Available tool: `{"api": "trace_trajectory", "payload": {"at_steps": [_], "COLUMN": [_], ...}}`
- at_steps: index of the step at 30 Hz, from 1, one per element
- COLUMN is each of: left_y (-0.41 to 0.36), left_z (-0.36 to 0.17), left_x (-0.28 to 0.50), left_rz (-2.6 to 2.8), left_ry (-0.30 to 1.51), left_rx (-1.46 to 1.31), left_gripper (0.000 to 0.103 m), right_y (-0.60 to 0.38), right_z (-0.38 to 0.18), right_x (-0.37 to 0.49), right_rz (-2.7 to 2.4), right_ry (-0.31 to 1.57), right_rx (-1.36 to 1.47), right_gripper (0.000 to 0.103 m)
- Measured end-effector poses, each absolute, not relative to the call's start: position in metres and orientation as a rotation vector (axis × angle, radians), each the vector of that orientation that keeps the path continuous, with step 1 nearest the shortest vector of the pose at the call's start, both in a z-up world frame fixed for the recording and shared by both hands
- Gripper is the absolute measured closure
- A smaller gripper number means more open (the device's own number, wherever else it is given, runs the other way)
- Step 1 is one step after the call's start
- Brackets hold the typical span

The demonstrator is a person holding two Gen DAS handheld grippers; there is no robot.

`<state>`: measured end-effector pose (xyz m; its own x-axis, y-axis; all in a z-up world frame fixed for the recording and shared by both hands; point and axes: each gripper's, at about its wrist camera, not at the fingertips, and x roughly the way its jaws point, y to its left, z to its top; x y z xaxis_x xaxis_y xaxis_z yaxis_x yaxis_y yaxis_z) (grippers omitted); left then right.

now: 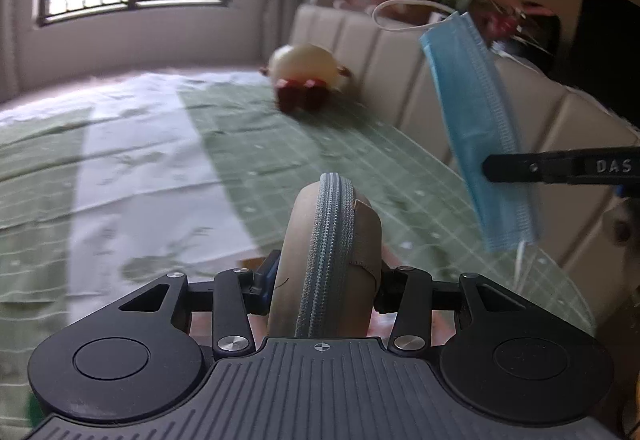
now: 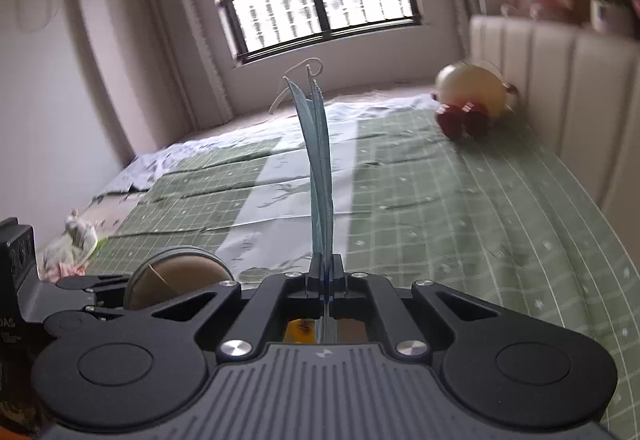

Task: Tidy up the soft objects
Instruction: 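Carry the pouch and mask over the pink box and open both grippers, then reach the right gripper to the blue wet-wipes pack and grasp it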

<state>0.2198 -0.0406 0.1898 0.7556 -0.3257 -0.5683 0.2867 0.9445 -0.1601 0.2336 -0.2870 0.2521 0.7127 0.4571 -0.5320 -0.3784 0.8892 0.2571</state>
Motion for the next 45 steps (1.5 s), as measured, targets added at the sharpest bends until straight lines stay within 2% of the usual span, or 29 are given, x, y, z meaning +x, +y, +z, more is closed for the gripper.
{"api": "trace_trajectory", "payload": {"at_steps": [9, 13, 21, 32, 38, 41, 43, 45], "left_y": [-0.071, -0.072, -0.055, -0.042, -0.019, -0.001, 0.019, 0.047], "left_z": [0.15, 0.124, 0.093, 0.125, 0.128, 0.129, 0.128, 0.126], "left_x": [0.257, 0.282, 0.296, 0.236, 0.212, 0.198, 0.182, 0.163], "left_rz": [-0.475, -0.53, -0.386, -0.269, -0.272, -0.267, -0.24, -0.184], "left_ry": [0.708, 0.753, 0.803, 0.64, 0.625, 0.606, 0.579, 0.543], "left_rx": [-0.266, -0.358, -0.26, -0.057, -0.103, -0.156, -0.205, -0.272], "left_gripper": [0.055, 0.055, 0.055, 0.056, 0.056, 0.056, 0.056, 0.056], "right_y": [-0.326, -0.319, -0.271, -0.242, -0.225, -0.221, -0.22, -0.218], "right_z": [0.2, 0.157, 0.063, 0.07, 0.093, 0.108, 0.119, 0.128], "right_x": [0.253, 0.266, 0.288, 0.295, 0.276, 0.269, 0.264, 0.261], "right_rz": [0.453, 0.484, 0.469, 0.369, 0.367, 0.375, 0.38, 0.395], "right_ry": [0.67, 0.746, 0.954, 0.926, 0.903, 0.903, 0.893, 0.881], "right_rx": [0.231, 0.268, 0.244, 0.094, -0.007, -0.015, -0.006, 0.012], "right_gripper": [0.101, 0.101, 0.101, 0.1, 0.097, 0.087, 0.076, 0.074]}}
